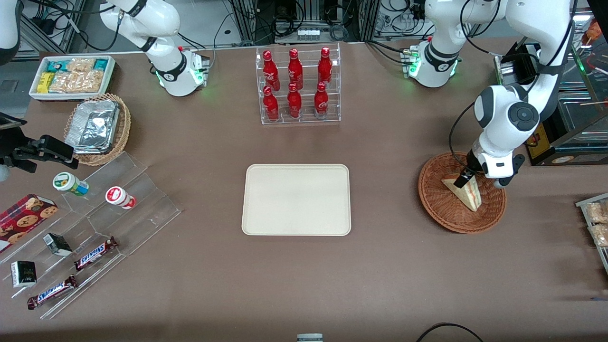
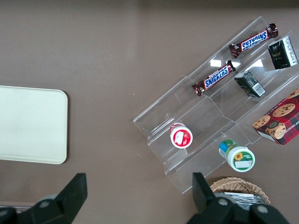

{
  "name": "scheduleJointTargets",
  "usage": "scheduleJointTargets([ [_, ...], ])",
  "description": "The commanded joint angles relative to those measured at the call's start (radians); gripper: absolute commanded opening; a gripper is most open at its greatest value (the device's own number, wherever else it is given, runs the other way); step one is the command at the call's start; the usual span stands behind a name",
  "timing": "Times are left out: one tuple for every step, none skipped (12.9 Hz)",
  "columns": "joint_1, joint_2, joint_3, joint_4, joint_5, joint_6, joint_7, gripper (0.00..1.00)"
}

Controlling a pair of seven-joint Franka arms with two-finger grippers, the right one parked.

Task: Place sandwich from basket to tray
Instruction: 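Close the left gripper on the wrapped sandwich's crust edge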

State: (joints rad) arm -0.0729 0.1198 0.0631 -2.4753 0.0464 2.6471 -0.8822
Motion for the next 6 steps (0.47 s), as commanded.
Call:
scheduleJointTargets([
  [-0.002, 0.037, 0.006, 0.028, 0.02, 0.028, -0.021, 0.59],
  [-0.001, 0.04, 0.006, 0.041, 0.02, 0.028, -0.021, 0.4],
  [-0.001, 0.038, 0.006, 0.05, 0.02, 0.027, -0.023, 0.2],
  [-0.005, 0.031, 0.006, 0.053, 0.02, 0.024, -0.024, 0.07],
  [-0.011, 0.014, 0.006, 0.053, 0.021, 0.017, -0.026, 0.02],
  [-0.019, -0.012, 0.003, 0.053, 0.023, -0.004, -0.031, 0.02],
])
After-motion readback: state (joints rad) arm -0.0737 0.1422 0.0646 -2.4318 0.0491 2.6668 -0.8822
